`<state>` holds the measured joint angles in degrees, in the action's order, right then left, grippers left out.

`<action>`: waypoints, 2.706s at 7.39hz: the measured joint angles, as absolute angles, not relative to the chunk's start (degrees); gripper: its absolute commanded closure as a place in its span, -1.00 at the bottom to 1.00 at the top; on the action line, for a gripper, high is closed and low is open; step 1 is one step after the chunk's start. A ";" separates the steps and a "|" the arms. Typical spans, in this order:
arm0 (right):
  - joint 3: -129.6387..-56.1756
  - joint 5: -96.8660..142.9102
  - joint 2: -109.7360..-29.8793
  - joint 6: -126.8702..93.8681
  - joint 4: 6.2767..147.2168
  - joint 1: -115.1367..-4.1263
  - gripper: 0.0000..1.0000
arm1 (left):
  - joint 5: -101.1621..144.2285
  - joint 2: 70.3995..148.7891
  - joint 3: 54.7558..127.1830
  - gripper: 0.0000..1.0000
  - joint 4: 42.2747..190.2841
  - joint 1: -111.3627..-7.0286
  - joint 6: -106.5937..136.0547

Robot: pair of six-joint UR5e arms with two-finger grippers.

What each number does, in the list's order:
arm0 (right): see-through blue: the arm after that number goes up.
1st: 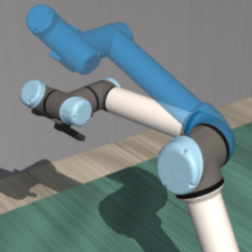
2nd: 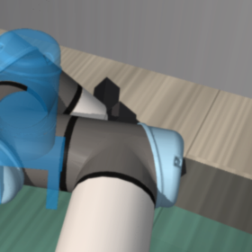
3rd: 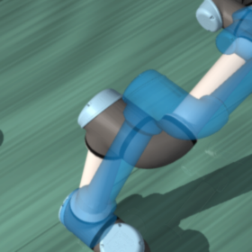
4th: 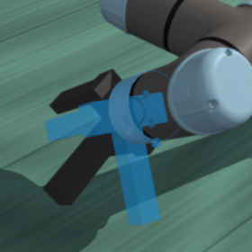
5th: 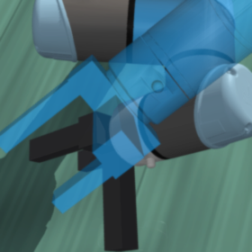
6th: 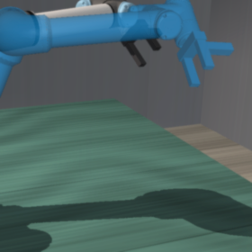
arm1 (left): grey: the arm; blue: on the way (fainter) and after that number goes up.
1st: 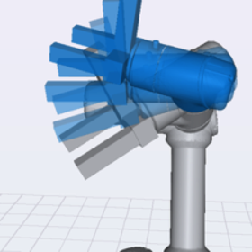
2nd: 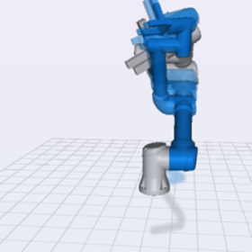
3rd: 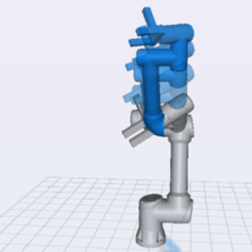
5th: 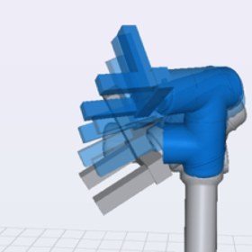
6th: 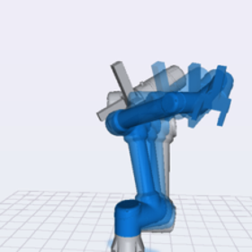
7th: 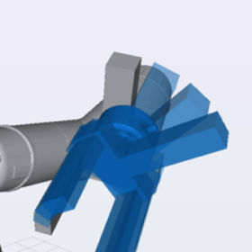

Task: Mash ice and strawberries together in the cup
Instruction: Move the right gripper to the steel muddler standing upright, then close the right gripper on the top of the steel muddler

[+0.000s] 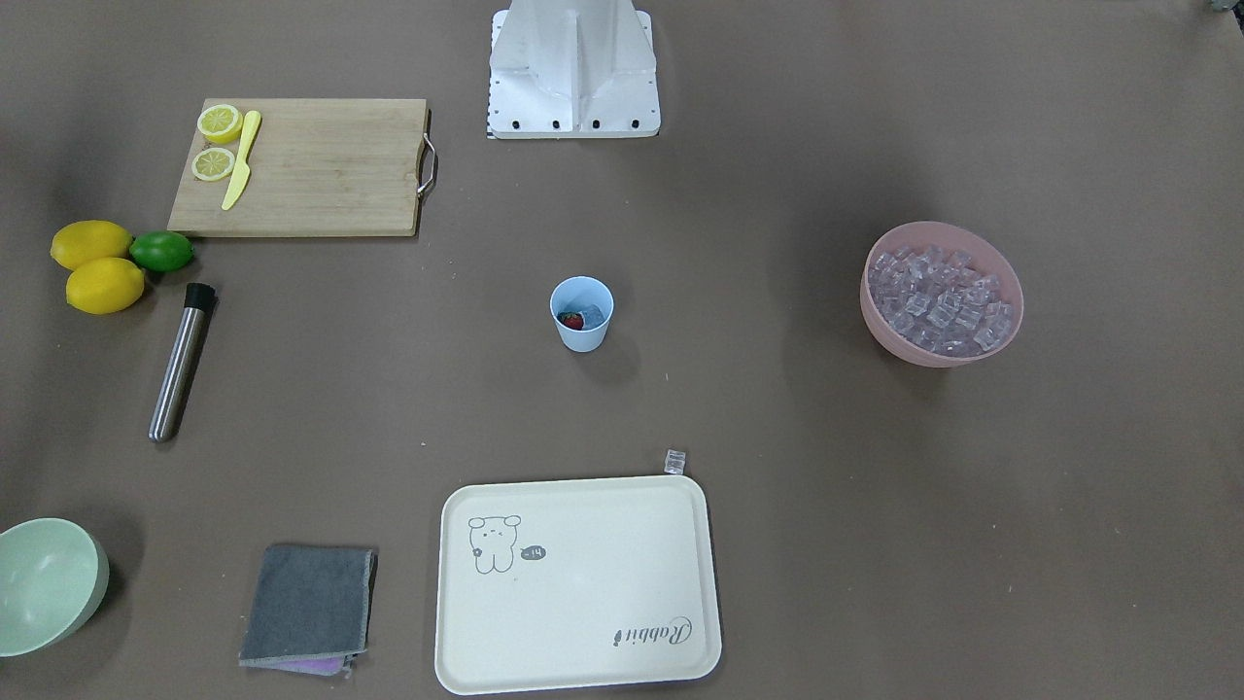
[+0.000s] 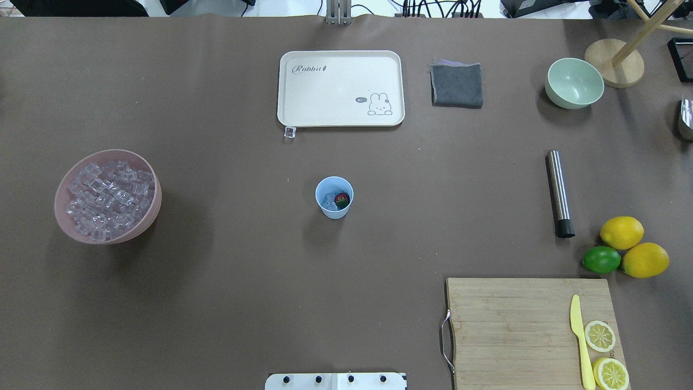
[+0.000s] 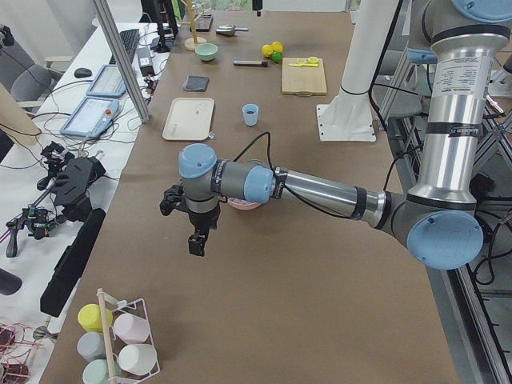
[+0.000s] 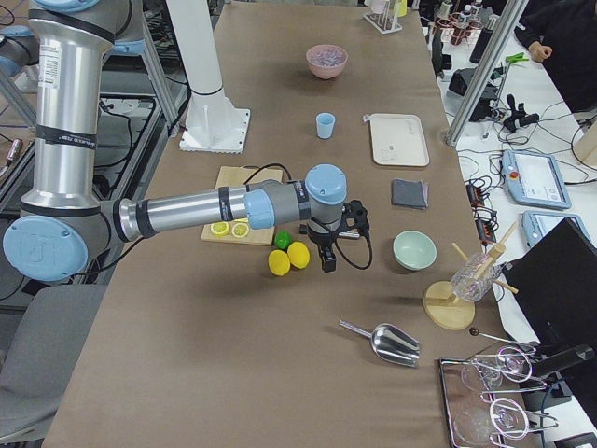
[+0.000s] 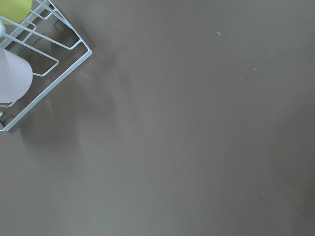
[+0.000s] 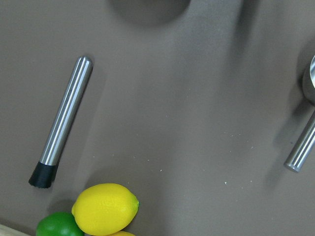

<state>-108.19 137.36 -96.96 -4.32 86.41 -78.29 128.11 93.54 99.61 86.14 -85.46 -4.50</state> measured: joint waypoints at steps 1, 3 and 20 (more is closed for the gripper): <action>-107.96 137.16 -95.24 -10.43 86.08 -74.80 -0.96 | 129.05 93.43 99.76 -0.95 85.96 -85.52 -4.41; -105.49 135.05 -89.38 -21.36 85.83 -67.62 -0.73 | 130.51 93.30 99.93 -0.95 85.87 -85.73 -3.55; -86.79 120.75 -79.09 -45.27 65.57 -53.62 0.80 | 130.35 92.04 103.80 -0.95 86.49 -85.93 1.32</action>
